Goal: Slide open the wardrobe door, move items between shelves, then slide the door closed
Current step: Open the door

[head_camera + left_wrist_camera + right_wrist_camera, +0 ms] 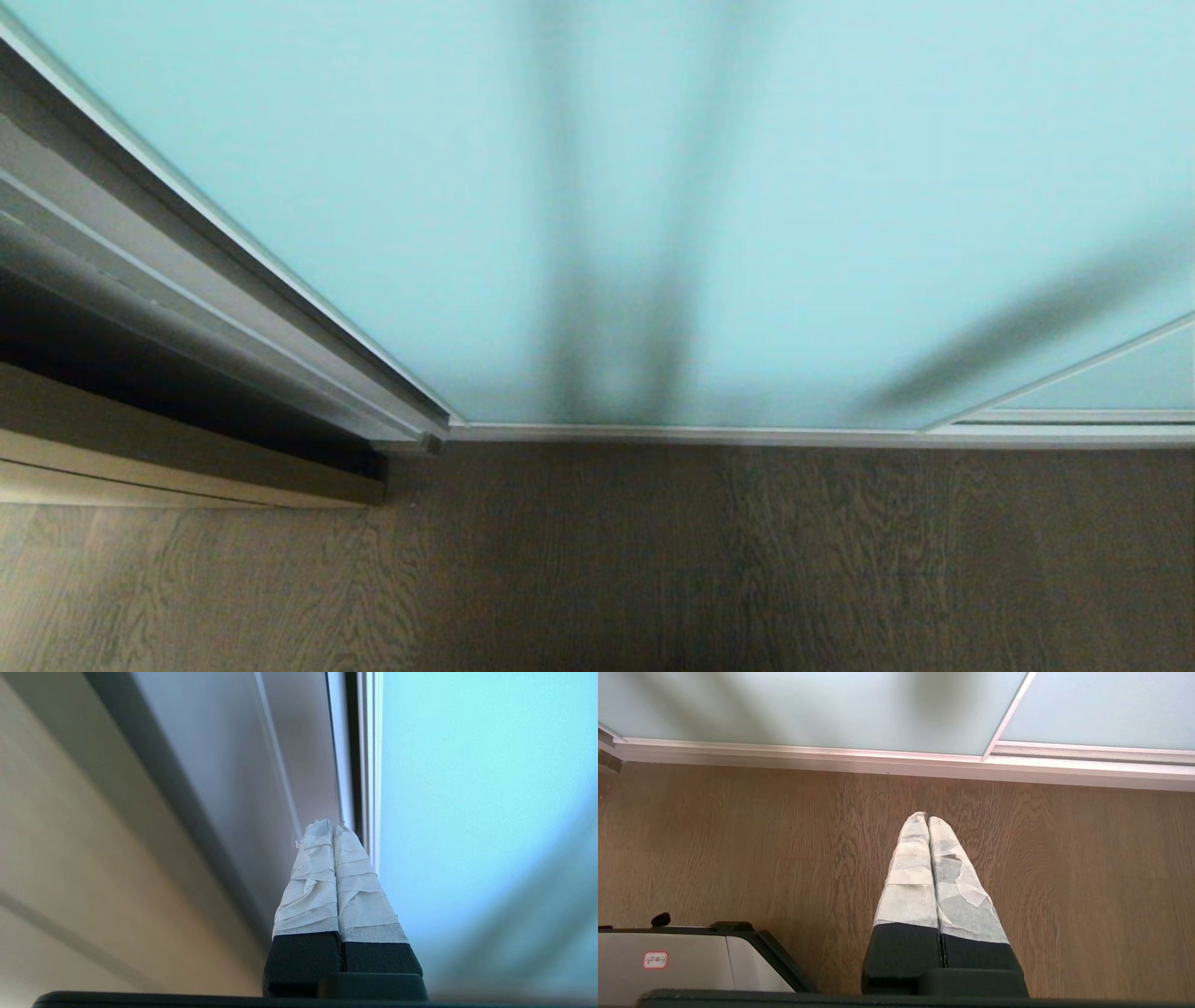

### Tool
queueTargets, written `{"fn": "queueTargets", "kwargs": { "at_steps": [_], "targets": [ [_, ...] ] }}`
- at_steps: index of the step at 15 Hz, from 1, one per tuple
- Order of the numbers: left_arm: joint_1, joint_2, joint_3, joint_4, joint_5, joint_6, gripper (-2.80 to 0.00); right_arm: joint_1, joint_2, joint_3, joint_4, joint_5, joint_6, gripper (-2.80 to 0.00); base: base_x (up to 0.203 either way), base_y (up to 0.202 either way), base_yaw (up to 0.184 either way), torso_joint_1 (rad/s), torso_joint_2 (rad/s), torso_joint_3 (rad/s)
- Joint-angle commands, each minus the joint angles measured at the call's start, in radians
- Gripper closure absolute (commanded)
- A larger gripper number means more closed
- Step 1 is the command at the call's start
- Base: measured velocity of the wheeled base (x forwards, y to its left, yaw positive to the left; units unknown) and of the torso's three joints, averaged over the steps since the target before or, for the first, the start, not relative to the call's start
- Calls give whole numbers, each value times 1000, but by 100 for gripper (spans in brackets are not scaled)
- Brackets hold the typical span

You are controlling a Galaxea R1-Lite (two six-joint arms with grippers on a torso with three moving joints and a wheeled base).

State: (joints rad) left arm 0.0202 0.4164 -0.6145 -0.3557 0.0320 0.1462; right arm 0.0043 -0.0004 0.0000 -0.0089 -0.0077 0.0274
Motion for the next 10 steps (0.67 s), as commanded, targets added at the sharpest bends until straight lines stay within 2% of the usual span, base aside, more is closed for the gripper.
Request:
{"fn": "queueTargets", "kwargs": {
  "at_steps": [1, 5, 10],
  "targets": [
    [0, 54, 3, -60, 2, -12, 0, 0, 0, 0, 0, 0, 0, 0, 0, 0, 0, 0, 0, 0],
    [0, 58, 125, -283, -16, -31, 0, 0, 0, 0, 0, 0, 0, 0, 0, 0, 0, 0, 0, 0],
    [0, 128, 148, -434, -30, -45, 0, 0, 0, 0, 0, 0, 0, 0, 0, 0, 0, 0, 0, 0]
  ]
}}
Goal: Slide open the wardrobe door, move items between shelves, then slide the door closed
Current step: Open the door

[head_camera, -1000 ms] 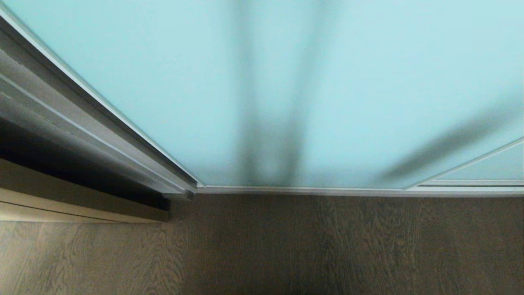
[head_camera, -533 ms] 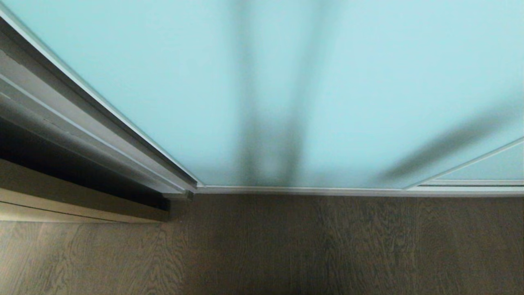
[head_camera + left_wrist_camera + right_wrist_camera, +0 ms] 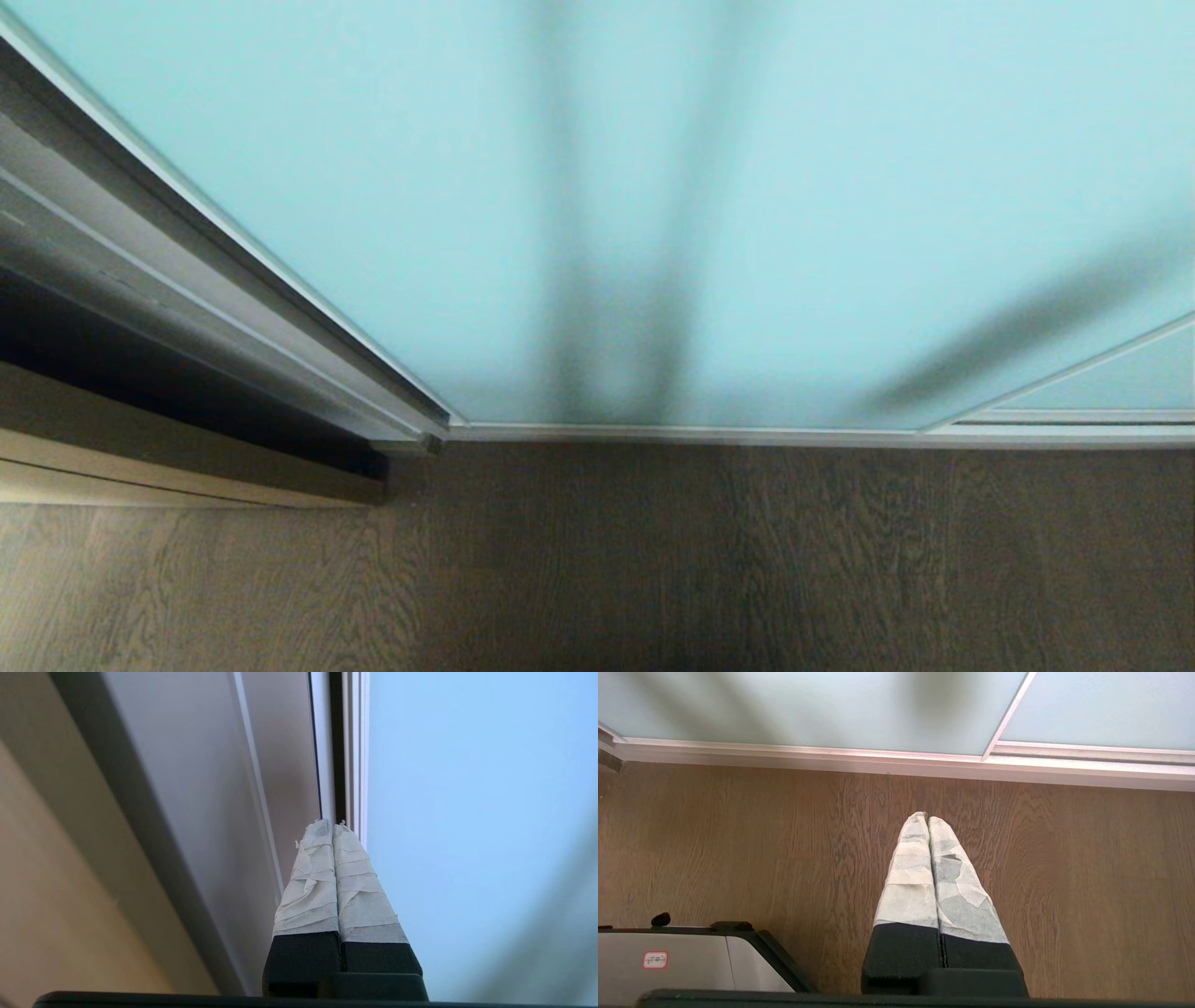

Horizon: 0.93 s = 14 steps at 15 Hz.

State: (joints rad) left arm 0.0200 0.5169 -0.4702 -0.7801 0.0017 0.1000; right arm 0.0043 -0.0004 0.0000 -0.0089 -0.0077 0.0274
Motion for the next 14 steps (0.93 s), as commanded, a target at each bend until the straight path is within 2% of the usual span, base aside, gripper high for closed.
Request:
{"fn": "queueTargets", "kwargs": {
  "at_steps": [1, 6, 10, 14],
  "targets": [
    [1, 59, 9, -57, 3, 1, 0, 0, 0, 0, 0, 0, 0, 0, 0, 0, 0, 0, 0, 0],
    [1, 207, -14, -170, 12, -13, 0, 0, 0, 0, 0, 0, 0, 0, 0, 0, 0, 0, 0, 0],
    [1, 320, -44, -289, 48, -21, 0, 0, 0, 0, 0, 0, 0, 0, 0, 0, 0, 0, 0, 0],
    [0, 344, -53, -288, 43, -31, 0, 0, 0, 0, 0, 0, 0, 0, 0, 0, 0, 0, 0, 0]
  ]
}}
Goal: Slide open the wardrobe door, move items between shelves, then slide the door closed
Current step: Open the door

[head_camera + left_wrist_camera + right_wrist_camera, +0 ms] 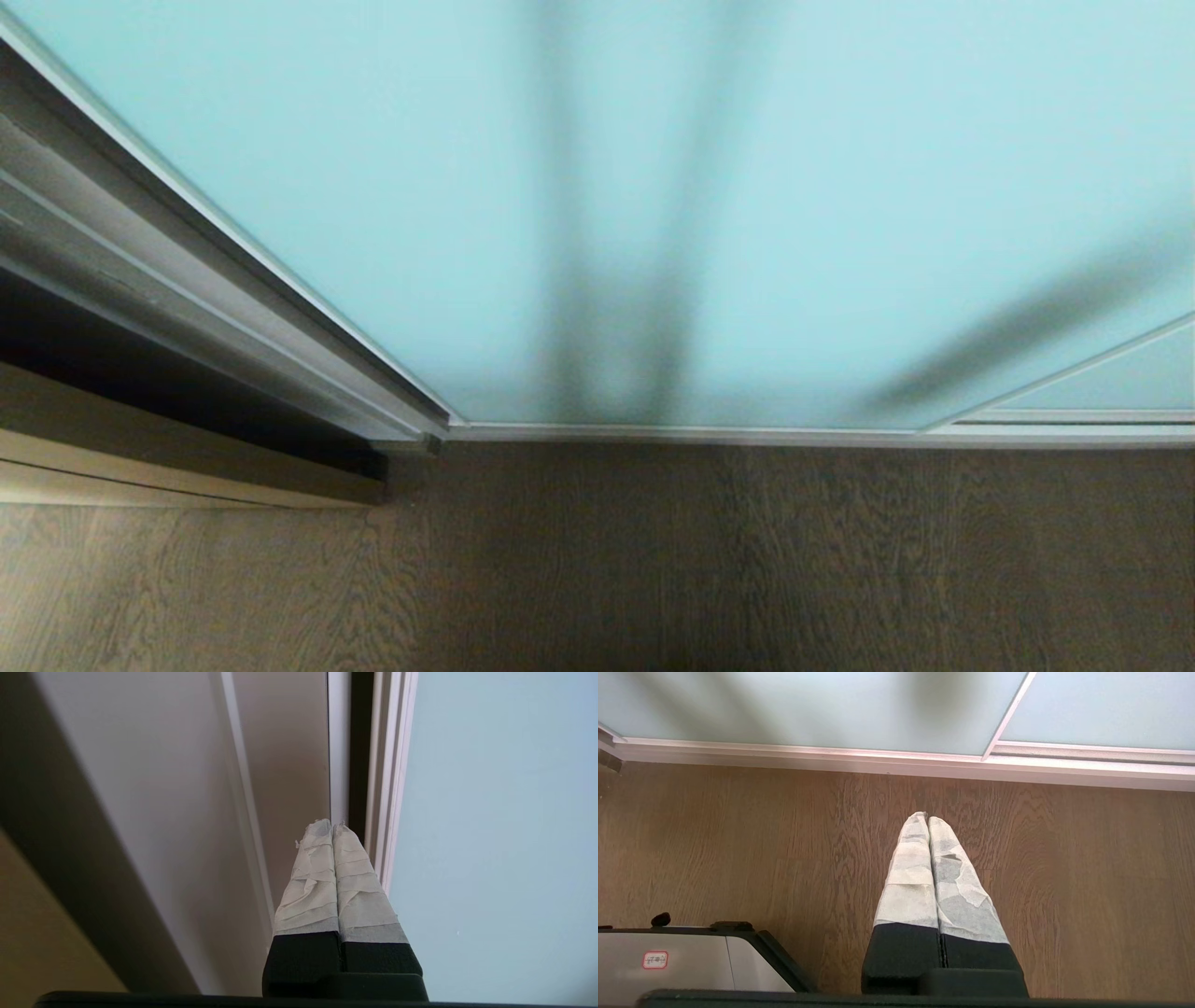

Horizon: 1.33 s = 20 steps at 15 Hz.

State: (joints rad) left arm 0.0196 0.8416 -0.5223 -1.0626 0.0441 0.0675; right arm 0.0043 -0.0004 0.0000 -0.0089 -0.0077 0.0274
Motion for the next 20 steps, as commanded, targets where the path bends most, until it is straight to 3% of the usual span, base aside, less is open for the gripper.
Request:
{"fn": "queueTargets", "kwargs": {
  "at_steps": [1, 10, 20],
  "targets": [
    [0, 28, -4, -7, -1, -11, 0, 0, 0, 0, 0, 0, 0, 0, 0, 0, 0, 0, 0, 0],
    [-4, 218, -103, -10, -1, -33, 0, 0, 0, 0, 0, 0, 0, 0, 0, 0, 0, 0, 0, 0],
    [-114, 373, -221, -11, 7, -25, 0, 0, 0, 0, 0, 0, 0, 0, 0, 0, 0, 0, 0, 0]
  ]
}}
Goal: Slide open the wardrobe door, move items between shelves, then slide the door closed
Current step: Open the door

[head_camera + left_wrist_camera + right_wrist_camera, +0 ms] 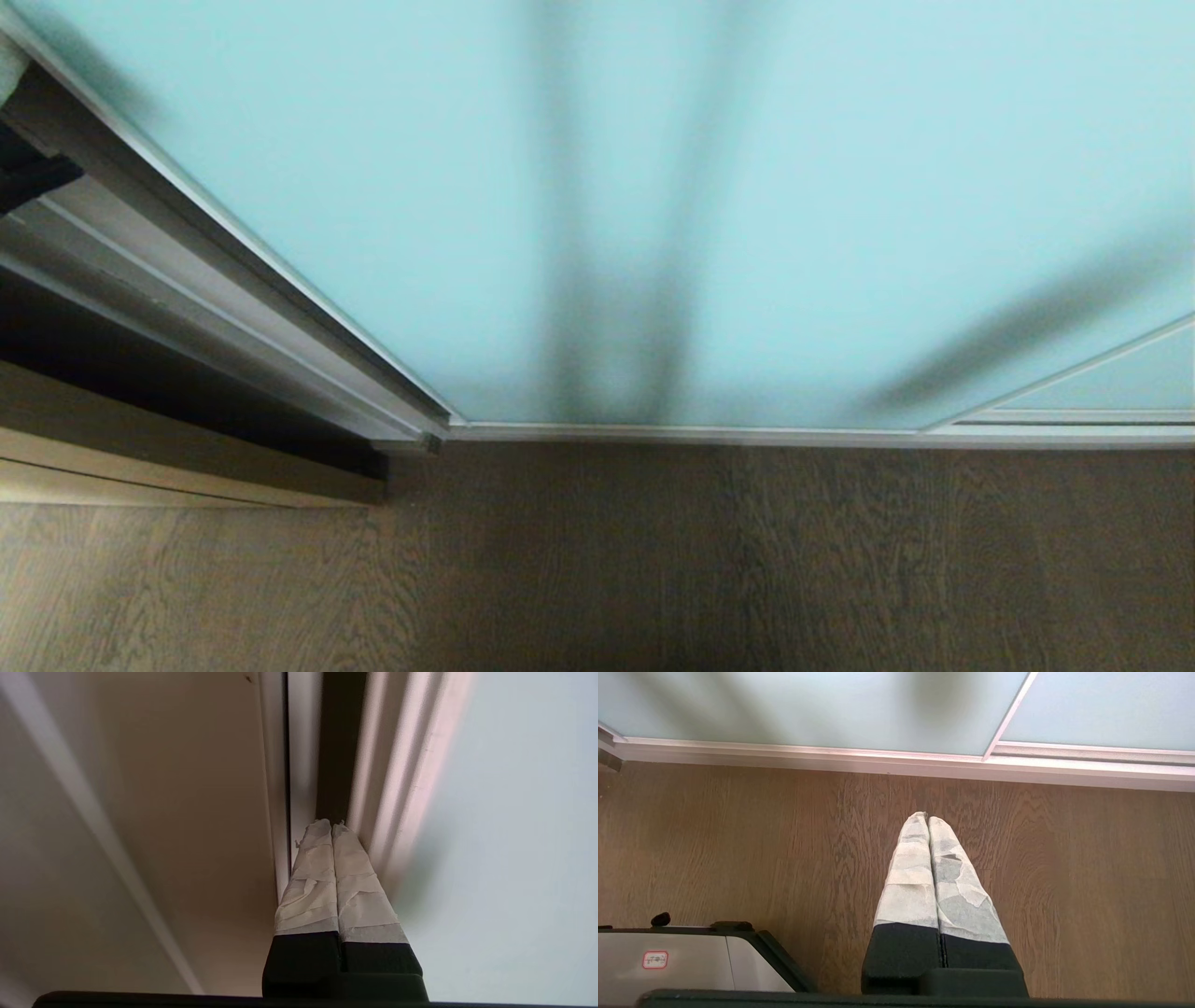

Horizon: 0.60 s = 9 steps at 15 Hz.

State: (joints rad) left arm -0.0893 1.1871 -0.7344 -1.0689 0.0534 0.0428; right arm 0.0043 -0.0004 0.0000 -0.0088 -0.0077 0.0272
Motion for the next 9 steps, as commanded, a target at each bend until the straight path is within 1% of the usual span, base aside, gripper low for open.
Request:
{"fn": "queueTargets", "kwargs": {
  "at_steps": [1, 4, 6, 9],
  "targets": [
    [-20, 37, -17, -5, -3, 1, 0, 0, 0, 0, 0, 0, 0, 0, 0, 0, 0, 0, 0, 0],
    [-81, 60, -27, -4, 3, 13, 0, 0, 0, 0, 0, 0, 0, 0, 0, 0, 0, 0, 0, 0],
    [-127, 77, -29, -3, 22, 32, 0, 0, 0, 0, 0, 0, 0, 0, 0, 0, 0, 0, 0, 0],
    [-185, 103, -30, 3, 22, 50, 0, 0, 0, 0, 0, 0, 0, 0, 0, 0, 0, 0, 0, 0]
  ]
}}
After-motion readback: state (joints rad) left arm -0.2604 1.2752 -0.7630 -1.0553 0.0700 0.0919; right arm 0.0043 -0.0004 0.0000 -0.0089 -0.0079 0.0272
